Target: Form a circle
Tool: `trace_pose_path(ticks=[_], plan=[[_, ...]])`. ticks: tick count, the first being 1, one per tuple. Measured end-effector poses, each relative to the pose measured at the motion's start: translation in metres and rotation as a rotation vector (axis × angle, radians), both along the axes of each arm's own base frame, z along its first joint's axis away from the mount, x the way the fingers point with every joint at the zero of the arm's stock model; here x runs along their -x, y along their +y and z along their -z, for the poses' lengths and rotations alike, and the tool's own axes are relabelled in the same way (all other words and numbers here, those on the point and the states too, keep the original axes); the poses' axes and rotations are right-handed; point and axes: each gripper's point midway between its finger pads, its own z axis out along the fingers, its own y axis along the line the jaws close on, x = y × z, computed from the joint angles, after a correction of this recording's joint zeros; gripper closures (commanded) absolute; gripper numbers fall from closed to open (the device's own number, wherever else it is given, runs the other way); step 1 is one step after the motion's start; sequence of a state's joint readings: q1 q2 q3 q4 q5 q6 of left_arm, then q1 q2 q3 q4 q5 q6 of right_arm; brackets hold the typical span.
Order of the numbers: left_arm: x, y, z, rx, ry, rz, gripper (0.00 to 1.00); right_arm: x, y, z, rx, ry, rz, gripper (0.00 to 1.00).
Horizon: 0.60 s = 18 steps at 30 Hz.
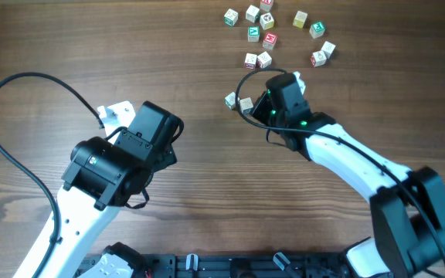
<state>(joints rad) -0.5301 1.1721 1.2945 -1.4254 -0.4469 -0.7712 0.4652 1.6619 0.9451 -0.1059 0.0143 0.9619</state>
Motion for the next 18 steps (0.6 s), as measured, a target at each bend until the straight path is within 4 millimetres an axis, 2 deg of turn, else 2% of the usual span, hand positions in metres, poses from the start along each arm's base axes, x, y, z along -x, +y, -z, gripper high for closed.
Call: trace_pose_path(ticks=[3, 12, 18], plan=[[0.0, 0.0, 0.0, 0.0, 0.0, 0.0, 0.0, -0.004, -0.006, 0.0, 0.034, -0.021, 0.017, 0.95], [0.0, 0.0, 0.0, 0.0, 0.0, 0.0, 0.0, -0.018, -0.015, 0.025, 0.068, -0.018, 0.053, 0.95], [0.0, 0.0, 0.0, 0.0, 0.0, 0.0, 0.0, -0.023, -0.024, 0.051, 0.072, 0.022, 0.071, 0.95]])
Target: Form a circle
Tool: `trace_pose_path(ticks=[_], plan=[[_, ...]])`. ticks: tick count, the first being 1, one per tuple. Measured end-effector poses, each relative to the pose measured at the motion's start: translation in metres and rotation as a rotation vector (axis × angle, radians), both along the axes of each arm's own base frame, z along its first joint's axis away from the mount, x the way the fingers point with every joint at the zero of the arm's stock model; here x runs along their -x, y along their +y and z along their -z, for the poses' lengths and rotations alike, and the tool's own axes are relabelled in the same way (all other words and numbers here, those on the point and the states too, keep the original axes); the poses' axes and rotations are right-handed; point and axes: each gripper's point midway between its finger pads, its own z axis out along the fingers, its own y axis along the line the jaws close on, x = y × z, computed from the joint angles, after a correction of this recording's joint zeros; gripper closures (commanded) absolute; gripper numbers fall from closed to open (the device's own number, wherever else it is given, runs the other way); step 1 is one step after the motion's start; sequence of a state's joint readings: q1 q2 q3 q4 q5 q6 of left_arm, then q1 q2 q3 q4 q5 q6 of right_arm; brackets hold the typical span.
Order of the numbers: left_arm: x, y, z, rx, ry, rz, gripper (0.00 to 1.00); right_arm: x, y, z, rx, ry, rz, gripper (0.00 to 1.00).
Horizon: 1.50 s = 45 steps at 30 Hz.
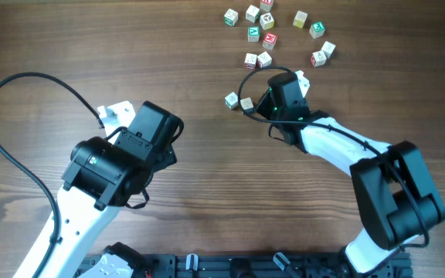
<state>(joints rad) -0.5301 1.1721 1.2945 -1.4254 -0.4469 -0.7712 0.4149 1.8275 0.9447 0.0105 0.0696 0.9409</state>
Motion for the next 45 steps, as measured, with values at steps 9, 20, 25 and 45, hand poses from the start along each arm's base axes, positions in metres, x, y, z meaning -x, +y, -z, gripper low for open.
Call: trace_pose_path(ticks=[9, 20, 25, 45], plan=[[0.0, 0.0, 0.0, 0.0, 0.0, 0.0, 0.0, -0.004, 0.006, 0.005, -0.034, -0.003, -0.019, 0.95], [0.0, 0.0, 0.0, 0.0, 0.0, 0.0, 0.0, -0.003, 0.011, 0.02, -0.049, 0.022, -0.039, 0.95], [0.0, 0.0, 0.0, 0.0, 0.0, 0.0, 0.0, -0.002, 0.013, 0.02, -0.056, 0.025, -0.045, 0.95], [0.0, 0.0, 0.0, 0.0, 0.0, 0.0, 0.0, 0.003, 0.027, 0.017, -0.119, 0.039, -0.106, 0.95]])
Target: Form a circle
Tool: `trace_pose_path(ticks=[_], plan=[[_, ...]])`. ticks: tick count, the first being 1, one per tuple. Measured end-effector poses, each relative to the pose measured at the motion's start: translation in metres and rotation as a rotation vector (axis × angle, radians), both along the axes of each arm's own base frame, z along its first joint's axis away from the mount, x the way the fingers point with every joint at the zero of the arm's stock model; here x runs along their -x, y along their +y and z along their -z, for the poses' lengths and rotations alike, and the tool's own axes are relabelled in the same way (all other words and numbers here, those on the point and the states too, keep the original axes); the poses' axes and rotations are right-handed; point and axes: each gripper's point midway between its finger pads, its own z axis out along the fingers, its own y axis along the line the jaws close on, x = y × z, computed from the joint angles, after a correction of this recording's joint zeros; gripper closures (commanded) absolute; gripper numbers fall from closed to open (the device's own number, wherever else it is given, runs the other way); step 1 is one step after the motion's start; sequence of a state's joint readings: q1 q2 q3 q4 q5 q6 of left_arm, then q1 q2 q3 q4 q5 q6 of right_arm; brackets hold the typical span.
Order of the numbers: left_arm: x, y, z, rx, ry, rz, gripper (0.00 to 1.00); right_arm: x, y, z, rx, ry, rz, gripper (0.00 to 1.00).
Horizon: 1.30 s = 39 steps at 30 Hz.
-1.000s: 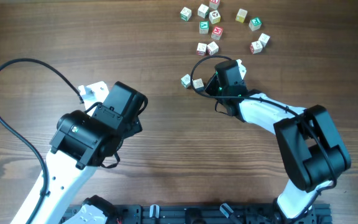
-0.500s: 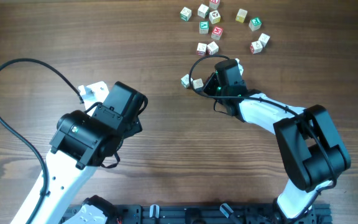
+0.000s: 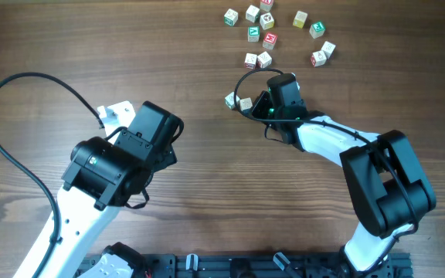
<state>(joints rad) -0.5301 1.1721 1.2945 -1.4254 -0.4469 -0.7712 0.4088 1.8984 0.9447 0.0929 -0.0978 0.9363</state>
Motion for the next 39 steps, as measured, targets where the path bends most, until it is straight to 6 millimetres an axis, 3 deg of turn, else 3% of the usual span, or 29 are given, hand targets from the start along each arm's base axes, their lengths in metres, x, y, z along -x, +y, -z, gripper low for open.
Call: trace_pose_path(ticks=[39], plan=[[0.0, 0.0, 0.0, 0.0, 0.0, 0.0, 0.0, 0.0016, 0.0021, 0.0002, -0.009, 0.007, -0.01, 0.95]])
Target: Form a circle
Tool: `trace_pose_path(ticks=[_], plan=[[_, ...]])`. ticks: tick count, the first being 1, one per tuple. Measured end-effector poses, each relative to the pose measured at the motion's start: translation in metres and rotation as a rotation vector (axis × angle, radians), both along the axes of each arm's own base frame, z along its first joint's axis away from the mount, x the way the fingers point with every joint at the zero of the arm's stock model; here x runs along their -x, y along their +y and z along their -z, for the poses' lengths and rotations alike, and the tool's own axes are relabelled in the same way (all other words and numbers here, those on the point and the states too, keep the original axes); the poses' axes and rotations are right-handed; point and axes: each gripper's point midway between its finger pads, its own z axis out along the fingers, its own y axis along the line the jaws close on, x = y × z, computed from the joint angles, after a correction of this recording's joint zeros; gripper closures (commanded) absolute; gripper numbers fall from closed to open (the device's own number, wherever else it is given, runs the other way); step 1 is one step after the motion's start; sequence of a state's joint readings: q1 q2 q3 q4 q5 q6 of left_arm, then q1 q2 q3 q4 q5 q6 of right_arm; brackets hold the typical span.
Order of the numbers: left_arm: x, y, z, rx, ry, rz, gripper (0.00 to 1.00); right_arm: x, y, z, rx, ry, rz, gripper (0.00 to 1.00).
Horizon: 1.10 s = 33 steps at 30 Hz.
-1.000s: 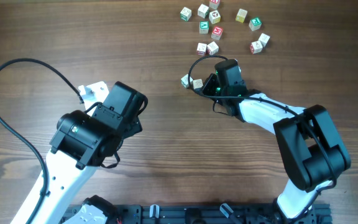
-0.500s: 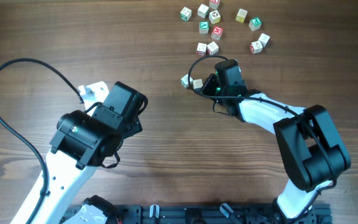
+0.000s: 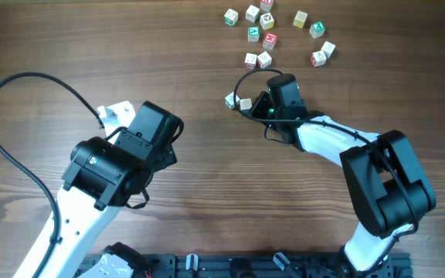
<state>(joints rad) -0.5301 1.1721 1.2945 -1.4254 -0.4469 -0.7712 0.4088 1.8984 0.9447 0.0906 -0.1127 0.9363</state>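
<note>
Several small lettered cubes lie in a loose cluster (image 3: 263,31) at the far middle of the table. Two more cubes sit apart from it: a greenish one (image 3: 231,100) and a tan one (image 3: 246,103). My right gripper (image 3: 255,104) is right beside the tan cube. Its fingers are hidden under the black wrist (image 3: 282,94), so neither its state nor any contact can be seen. My left gripper (image 3: 112,115) rests far to the left, showing only white finger parts and nothing near it.
A black cable (image 3: 22,85) loops from the left arm over the left part of the table. The right arm's white link (image 3: 331,143) stretches across the right middle. Bare wood lies between the two arms.
The right wrist has stayed beside the two separate cubes throughout. Its rear links stood at the far right at first, then closer in and more folded at each later moment. The cubes and the left arm kept their places.
</note>
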Motion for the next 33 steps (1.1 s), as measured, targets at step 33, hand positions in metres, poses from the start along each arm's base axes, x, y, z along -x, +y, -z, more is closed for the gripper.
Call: trace_pose_path(ticks=[33], plan=[[0.0, 0.0, 0.0, 0.0, 0.001, 0.0, 0.0, 0.132, -0.092, -0.123, 0.179, 0.171, 0.104, 0.95]])
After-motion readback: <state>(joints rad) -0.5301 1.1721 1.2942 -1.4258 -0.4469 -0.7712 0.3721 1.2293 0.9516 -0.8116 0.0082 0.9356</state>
